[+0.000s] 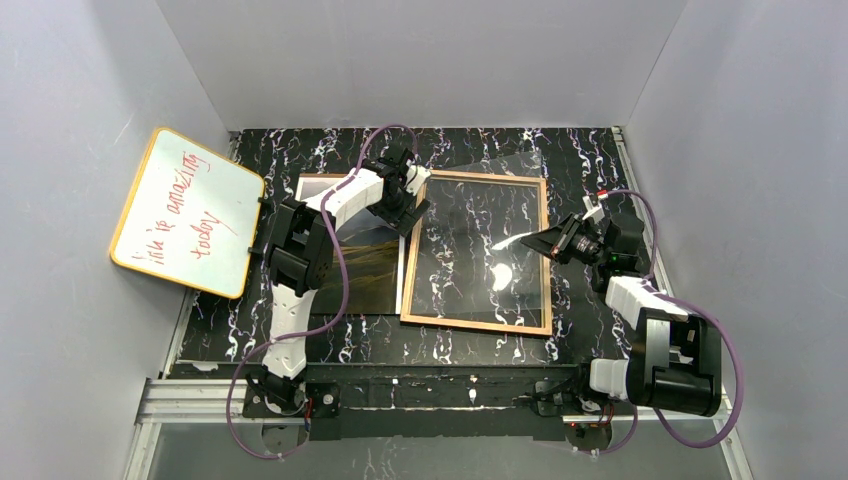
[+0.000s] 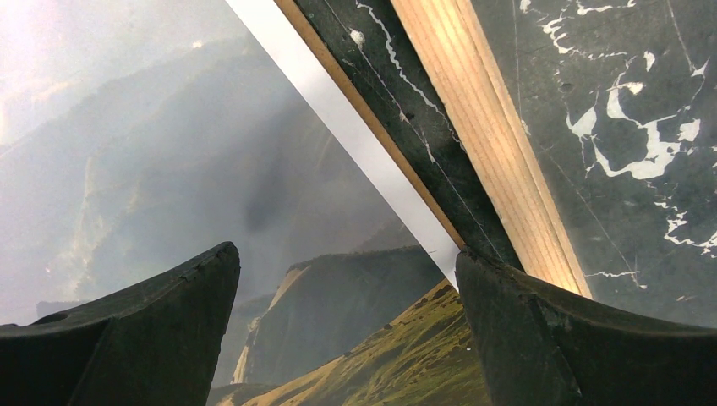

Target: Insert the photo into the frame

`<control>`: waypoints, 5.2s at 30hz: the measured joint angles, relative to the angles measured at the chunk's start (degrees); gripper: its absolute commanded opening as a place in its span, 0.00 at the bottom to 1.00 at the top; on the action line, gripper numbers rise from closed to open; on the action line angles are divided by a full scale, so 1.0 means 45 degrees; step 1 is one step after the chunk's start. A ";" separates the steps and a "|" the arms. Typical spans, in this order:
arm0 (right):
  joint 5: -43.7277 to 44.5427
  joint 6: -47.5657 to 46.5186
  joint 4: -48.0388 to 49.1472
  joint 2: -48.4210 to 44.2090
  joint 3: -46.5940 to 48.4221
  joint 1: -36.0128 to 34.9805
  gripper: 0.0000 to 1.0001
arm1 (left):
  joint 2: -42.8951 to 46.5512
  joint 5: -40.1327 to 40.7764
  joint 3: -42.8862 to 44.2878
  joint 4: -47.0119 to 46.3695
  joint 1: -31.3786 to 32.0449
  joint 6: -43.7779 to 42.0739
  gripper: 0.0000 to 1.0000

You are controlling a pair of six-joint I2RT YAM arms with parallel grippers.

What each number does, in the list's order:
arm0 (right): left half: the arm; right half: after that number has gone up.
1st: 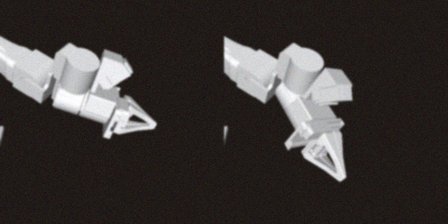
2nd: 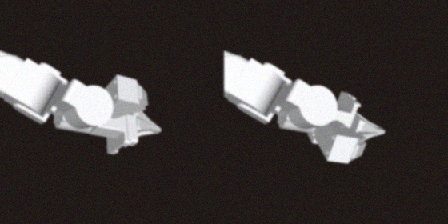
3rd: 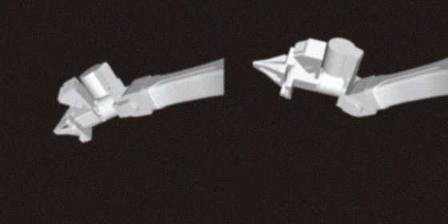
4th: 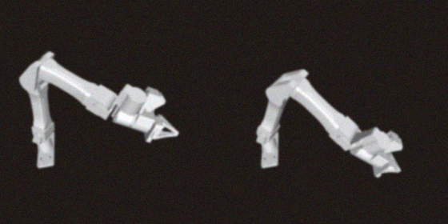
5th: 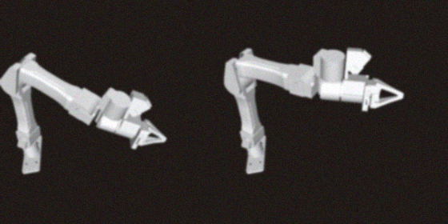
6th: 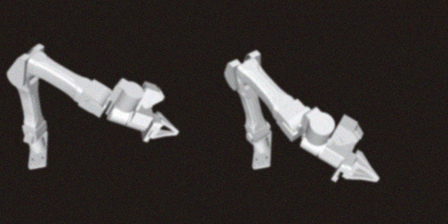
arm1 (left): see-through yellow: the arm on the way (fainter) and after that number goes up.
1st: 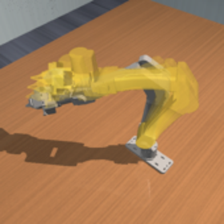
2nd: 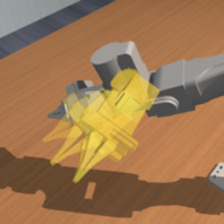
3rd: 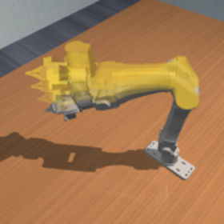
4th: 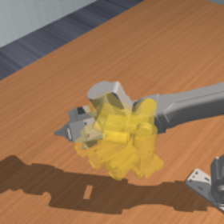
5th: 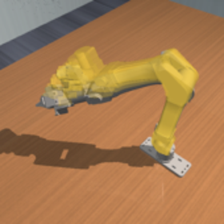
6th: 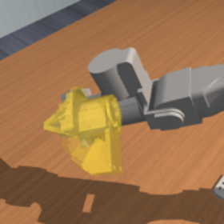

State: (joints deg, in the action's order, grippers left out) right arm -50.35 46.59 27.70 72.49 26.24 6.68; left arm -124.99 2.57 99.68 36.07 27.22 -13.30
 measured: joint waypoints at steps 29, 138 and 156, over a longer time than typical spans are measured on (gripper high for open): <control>-0.0175 -0.0214 -0.0121 0.0981 0.0180 0.0015 0.01 | -0.0015 0.0005 0.0000 -0.0005 0.0015 -0.0044 0.98; 0.3264 -0.3191 -0.5022 0.1928 0.3376 -0.1943 0.69 | 0.0063 -0.1520 -0.0359 -0.0321 -0.0544 0.0427 0.95; 0.5523 -0.4498 -0.7359 0.2574 0.4221 -0.1943 0.71 | 0.0083 -0.1525 -0.0389 -0.0355 -0.0544 0.0393 0.95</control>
State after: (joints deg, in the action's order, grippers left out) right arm -25.50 26.35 -5.41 84.07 45.23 -2.07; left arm -124.62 -4.29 97.93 34.48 24.77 -11.53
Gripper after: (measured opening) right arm 0.709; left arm 0.947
